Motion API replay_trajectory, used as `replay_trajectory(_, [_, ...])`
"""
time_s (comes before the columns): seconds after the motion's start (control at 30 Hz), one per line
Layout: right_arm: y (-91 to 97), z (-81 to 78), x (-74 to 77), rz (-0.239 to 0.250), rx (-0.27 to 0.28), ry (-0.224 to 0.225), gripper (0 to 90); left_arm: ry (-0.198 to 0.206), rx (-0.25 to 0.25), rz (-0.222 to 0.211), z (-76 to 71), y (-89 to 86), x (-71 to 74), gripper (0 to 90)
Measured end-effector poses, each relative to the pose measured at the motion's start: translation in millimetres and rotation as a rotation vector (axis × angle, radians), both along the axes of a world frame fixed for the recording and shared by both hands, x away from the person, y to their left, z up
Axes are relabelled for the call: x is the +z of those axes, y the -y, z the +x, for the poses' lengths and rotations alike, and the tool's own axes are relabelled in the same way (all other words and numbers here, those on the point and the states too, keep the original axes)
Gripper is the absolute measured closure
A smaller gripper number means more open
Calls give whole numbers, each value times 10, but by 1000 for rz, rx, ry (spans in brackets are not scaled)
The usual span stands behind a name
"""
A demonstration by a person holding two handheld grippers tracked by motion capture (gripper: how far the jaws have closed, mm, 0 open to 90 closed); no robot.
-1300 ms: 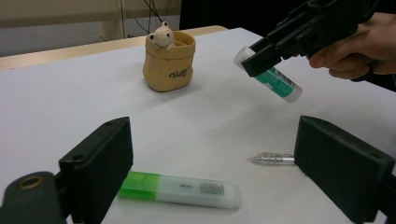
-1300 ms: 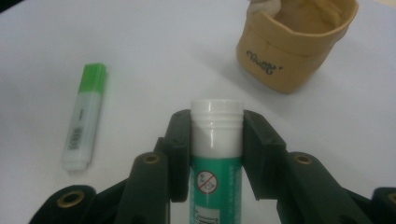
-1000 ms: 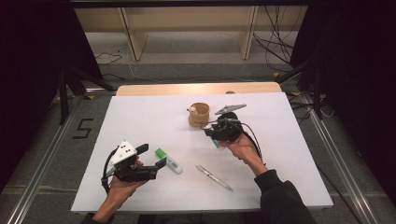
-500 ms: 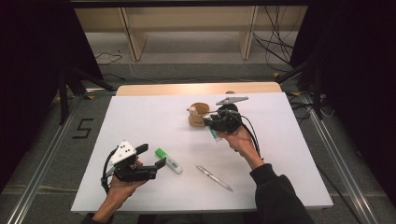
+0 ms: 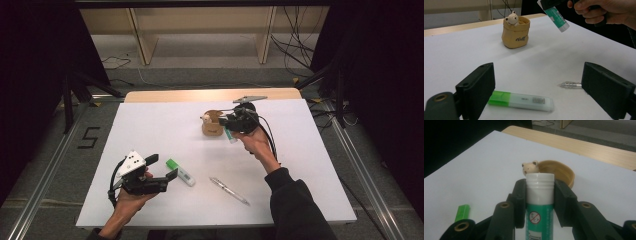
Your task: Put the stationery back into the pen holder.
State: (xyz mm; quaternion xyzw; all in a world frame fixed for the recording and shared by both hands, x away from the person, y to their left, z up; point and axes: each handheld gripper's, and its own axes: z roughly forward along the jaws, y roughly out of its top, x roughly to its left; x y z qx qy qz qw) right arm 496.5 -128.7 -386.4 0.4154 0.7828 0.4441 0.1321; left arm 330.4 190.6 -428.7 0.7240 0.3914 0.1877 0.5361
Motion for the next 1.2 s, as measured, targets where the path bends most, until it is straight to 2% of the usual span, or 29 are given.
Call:
replay_trajectory(0.47, [-100,230,103,8,-50,36,657,-1,-3,-1,-2,0,2,113])
replay_trajectory(0.73, [-141,380,108,14,-93,57,656,-1,-6,1,0,1,1,113])
replay_trajectory(1.2, [-210,542,104,26,-130,61,656,-6,-9,0,5,9,-5,113])
